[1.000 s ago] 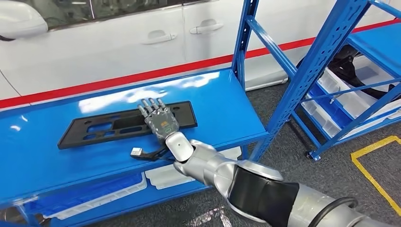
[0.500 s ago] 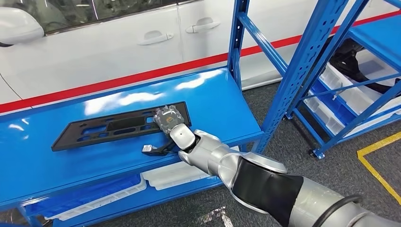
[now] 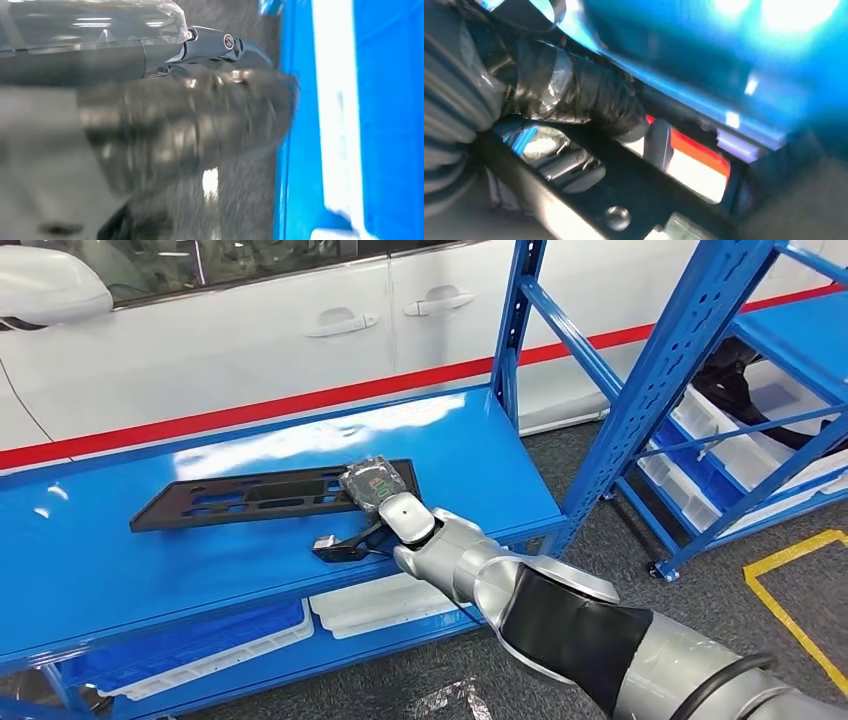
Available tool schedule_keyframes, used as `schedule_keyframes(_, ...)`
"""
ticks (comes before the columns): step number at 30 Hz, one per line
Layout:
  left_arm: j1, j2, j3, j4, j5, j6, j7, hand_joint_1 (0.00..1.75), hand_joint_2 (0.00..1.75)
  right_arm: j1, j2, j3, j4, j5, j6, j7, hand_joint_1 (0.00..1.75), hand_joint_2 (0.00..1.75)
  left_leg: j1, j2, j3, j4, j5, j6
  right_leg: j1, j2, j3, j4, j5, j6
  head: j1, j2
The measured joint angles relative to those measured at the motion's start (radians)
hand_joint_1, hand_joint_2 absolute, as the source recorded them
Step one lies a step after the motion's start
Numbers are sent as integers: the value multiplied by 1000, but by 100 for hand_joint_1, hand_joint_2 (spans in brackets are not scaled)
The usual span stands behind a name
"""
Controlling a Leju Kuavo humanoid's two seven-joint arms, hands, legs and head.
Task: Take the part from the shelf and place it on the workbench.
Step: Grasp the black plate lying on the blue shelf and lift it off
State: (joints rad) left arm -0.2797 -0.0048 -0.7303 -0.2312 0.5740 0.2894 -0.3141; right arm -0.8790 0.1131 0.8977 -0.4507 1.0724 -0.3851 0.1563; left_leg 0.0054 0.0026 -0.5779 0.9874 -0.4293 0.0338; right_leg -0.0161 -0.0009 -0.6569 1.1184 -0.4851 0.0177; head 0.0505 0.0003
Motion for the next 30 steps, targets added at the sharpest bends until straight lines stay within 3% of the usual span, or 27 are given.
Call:
schedule_keyframes(2, 5, 1, -3, 0, -13, 46, -16, 0, 175, 13, -30, -24, -66, -19, -75, -19, 175, 175, -2, 2, -7, 1, 2, 7, 1, 1, -59, 127, -62, 3, 1, 0)
schedule_keyframes(3, 10, 1, -4, 0, -18, 69, -20, 0, 175, 26, -49, -36, -120, -17, -99, -20, 175, 175, -3, 1, -10, 4, 1, 8, 0, 1, -77, 168, -72, 4, 1, 0)
schedule_keyframes(4, 17, 1, -4, 0, -20, 88, -26, 0, 175, 44, -71, -48, -187, -11, -113, -16, 175, 175, -3, 1, -11, 8, -1, 9, -1, 1, -80, 176, -63, 6, 1, 0)
schedule_keyframes(6, 30, 1, -4, 0, -15, 107, -43, 0, 175, 85, -117, -79, -358, 10, -121, -3, 175, 175, -2, 0, -12, 21, -10, 5, -5, -1, -36, 85, 0, 8, 1, 0)
schedule_keyframes(8, 39, 3, -4, 0, -2, 104, -63, 0, 175, 127, -161, -120, -549, 25, -125, 3, 175, 175, -6, -3, -21, 42, -23, -5, -7, 0, 15, -21, 37, 5, 0, 0)
schedule_keyframes(9, 44, 5, -4, 0, 3, 101, -70, 0, 175, 149, -183, -145, -649, 28, -126, 6, 175, 175, -8, -4, -26, 50, -27, -9, -6, 0, 25, -46, 38, 2, 0, 0)
schedule_keyframes(13, 66, 14, -3, 0, 21, 91, -85, 0, 175, 225, -260, -243, -1036, 33, -108, 19, 175, 175, -7, -6, -37, 67, -43, -22, -7, -1, 29, -58, 30, -19, -1, 0)
schedule_keyframes(15, 70, 18, -3, 0, 26, 87, -89, 0, 175, 242, -287, -275, -1177, 37, -102, 21, 175, 175, -3, -5, -66, 138, -89, -33, -12, 0, 34, -63, 32, -28, -2, 0)
schedule_keyframes(17, 70, 20, -3, 0, 33, 84, -89, 0, 175, 261, -307, -299, -1282, 40, -100, 21, 175, 175, 1, -5, -119, 258, -141, -42, -12, 2, 37, -65, 31, -34, -2, 0)
schedule_keyframes(18, 71, 21, -1, 0, 40, 84, -87, 0, 175, 273, -316, -308, -1325, 39, -97, 21, 175, 175, 2, -5, -140, 300, -150, -44, -11, 4, 38, -65, 30, -35, -2, 0)
schedule_keyframes(19, 72, 21, 1, 0, 49, 86, -84, 0, 175, 286, -325, -317, -1369, 32, -86, 22, 175, 175, 3, -5, -146, 309, -139, -44, -11, 5, 39, -65, 29, -35, -2, 0)
schedule_keyframes(20, 73, 21, 5, 0, 59, 91, -80, 0, 175, 298, -335, -325, -1415, 20, -66, 24, 175, 175, 4, -5, -136, 282, -112, -43, -11, 7, 41, -65, 28, -35, -2, 0)
schedule_keyframes(23, 75, 24, 22, 0, 78, 107, -62, 0, 175, 331, -370, -346, -1550, -48, 21, 36, 175, 175, 1, -6, -55, 107, -23, -31, -10, 11, 48, -66, 25, -29, -2, 0)
schedule_keyframes(24, 75, 26, 27, 0, 82, 102, -57, 0, 175, 344, -381, -349, -1587, -76, 47, 37, 175, 175, -2, -6, -38, 73, -14, -26, -9, 11, 48, -67, 27, -25, -2, 0)
schedule_keyframes(27, 75, 34, 33, 0, 86, 45, -51, 0, 175, 403, -409, -353, -1668, -176, 99, 32, 175, 175, -4, -7, -26, 41, -14, -15, -8, 9, 46, -75, 32, -10, -1, 0)
schedule_keyframes(29, 76, 37, 37, 0, 83, 15, -47, 0, 175, 436, -425, -353, -1701, -233, 112, 21, 175, 175, 1, -5, -23, 16, -1, -3, -8, 7, 34, -55, 4, -2, 0, 0)
schedule_keyframes(30, 77, 38, 40, 0, 82, 6, -43, 0, 175, 446, -432, -353, -1714, -256, 115, 14, 175, 175, 4, -4, -24, 8, 6, 3, -7, 6, 17, -15, -29, 0, 1, 0)
